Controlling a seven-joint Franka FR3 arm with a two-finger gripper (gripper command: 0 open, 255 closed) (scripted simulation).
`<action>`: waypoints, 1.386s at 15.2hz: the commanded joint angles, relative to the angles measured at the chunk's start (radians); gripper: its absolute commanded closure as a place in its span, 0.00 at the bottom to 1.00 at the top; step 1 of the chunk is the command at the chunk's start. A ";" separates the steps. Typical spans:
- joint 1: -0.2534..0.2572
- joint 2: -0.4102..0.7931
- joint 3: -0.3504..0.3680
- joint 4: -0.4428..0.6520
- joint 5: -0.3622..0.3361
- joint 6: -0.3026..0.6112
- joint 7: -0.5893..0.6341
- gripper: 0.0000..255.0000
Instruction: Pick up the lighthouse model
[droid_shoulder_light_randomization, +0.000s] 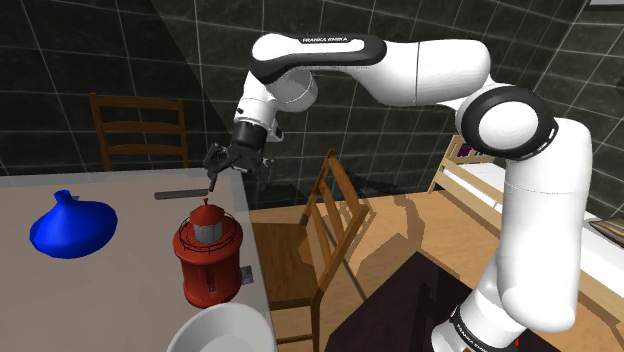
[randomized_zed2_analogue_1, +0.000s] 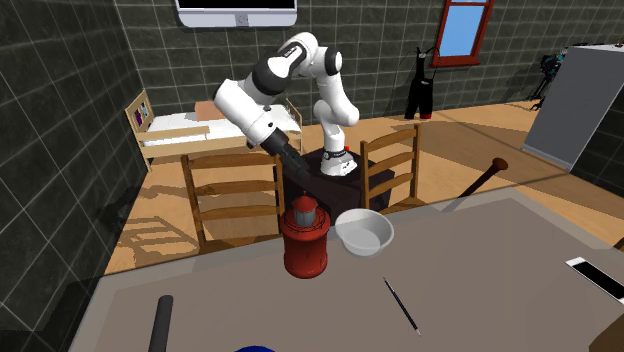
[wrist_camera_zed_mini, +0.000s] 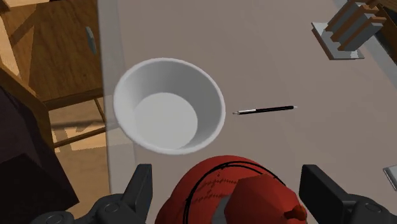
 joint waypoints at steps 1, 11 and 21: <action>0.012 0.077 0.007 0.088 0.021 -0.001 0.045 0.00; 0.031 0.195 0.010 0.145 0.039 0.054 0.044 0.00; 0.031 0.195 0.010 0.146 0.039 0.053 0.045 1.00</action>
